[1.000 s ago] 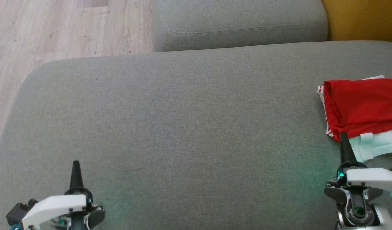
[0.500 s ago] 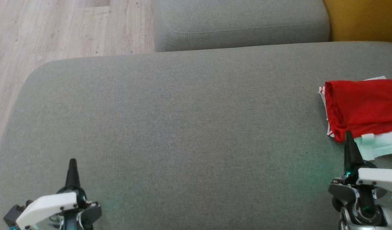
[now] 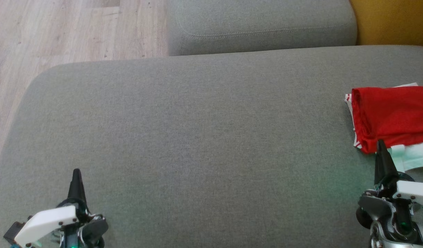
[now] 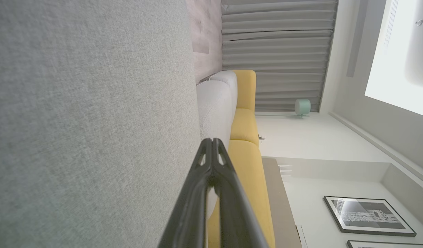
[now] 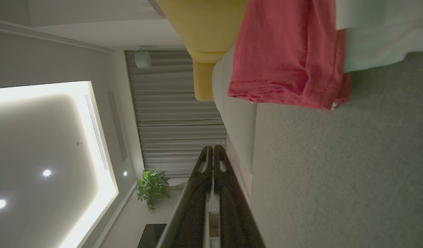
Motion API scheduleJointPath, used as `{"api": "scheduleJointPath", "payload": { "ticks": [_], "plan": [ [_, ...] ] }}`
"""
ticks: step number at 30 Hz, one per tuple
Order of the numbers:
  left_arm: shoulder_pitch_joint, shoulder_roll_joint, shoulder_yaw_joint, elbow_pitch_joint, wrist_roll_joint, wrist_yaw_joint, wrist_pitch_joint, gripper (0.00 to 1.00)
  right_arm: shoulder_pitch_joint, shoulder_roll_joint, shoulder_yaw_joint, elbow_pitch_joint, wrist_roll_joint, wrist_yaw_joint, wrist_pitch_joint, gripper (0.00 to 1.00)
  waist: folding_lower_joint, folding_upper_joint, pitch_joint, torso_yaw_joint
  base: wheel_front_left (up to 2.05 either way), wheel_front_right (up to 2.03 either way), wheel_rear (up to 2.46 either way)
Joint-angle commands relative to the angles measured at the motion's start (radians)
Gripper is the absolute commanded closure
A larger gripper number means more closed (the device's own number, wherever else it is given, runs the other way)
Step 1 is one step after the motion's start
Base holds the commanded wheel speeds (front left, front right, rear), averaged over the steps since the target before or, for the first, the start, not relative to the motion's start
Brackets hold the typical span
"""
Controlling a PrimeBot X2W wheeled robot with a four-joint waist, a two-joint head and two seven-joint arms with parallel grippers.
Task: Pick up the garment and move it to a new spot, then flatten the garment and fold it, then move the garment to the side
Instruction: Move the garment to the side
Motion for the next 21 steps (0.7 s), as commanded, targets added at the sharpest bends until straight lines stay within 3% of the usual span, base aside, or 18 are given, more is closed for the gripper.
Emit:
{"api": "scheduleJointPath", "payload": {
  "ticks": [1,21],
  "plan": [
    [-0.052,0.004,0.042,-0.037,-0.005,-0.007,0.004,1.00,-0.025,-0.006,0.021,-0.040,0.008,-0.001,0.006,1.00,0.0000,0.0000,0.000,0.000,0.00,0.00,0.00],
    [-0.052,0.004,0.042,-0.037,-0.005,-0.007,0.004,1.00,-0.025,-0.005,0.020,-0.040,0.007,-0.001,0.006,1.00,0.0000,0.0000,0.000,0.000,0.00,0.00,0.00]
  ]
}}
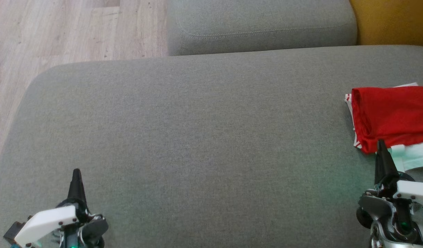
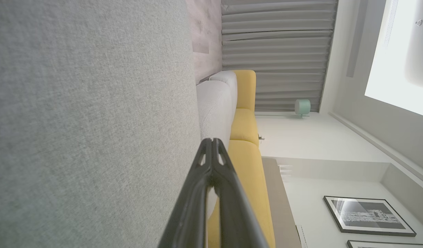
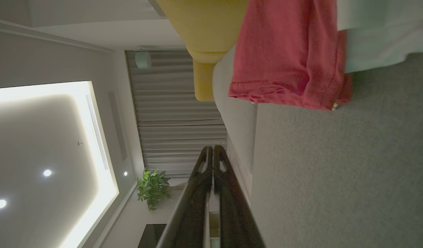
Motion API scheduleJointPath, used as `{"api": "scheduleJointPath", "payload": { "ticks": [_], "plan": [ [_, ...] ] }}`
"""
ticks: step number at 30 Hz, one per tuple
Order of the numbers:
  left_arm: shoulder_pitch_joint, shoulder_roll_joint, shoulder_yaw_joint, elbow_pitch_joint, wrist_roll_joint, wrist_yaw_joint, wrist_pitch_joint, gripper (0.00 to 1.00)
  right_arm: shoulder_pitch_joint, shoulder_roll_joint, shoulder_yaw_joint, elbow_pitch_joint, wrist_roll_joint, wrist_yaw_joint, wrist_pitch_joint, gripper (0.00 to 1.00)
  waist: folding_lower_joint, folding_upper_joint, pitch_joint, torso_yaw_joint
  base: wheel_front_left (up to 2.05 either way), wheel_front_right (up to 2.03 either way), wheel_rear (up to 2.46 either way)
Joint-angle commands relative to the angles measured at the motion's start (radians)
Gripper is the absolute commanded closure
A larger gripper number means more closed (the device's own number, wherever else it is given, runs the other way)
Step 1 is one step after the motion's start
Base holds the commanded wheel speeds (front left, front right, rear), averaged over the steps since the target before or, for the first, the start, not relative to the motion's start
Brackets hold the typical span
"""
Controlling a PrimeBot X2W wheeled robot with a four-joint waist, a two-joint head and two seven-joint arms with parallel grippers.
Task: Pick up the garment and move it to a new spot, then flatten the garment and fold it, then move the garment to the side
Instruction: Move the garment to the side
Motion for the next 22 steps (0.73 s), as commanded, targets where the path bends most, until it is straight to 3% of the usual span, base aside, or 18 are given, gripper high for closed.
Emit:
{"api": "scheduleJointPath", "payload": {
  "ticks": [1,22],
  "plan": [
    [-0.052,0.004,0.042,-0.037,-0.005,-0.007,0.004,1.00,-0.025,-0.005,0.021,-0.038,0.007,-0.001,0.006,1.00,0.0000,0.0000,0.000,0.000,0.00,0.00,0.00],
    [-0.051,0.004,0.042,-0.037,-0.005,-0.007,0.004,1.00,-0.025,-0.005,0.020,-0.038,0.007,-0.001,0.007,1.00,0.0000,0.0000,0.000,0.000,0.00,0.00,0.00]
  ]
}}
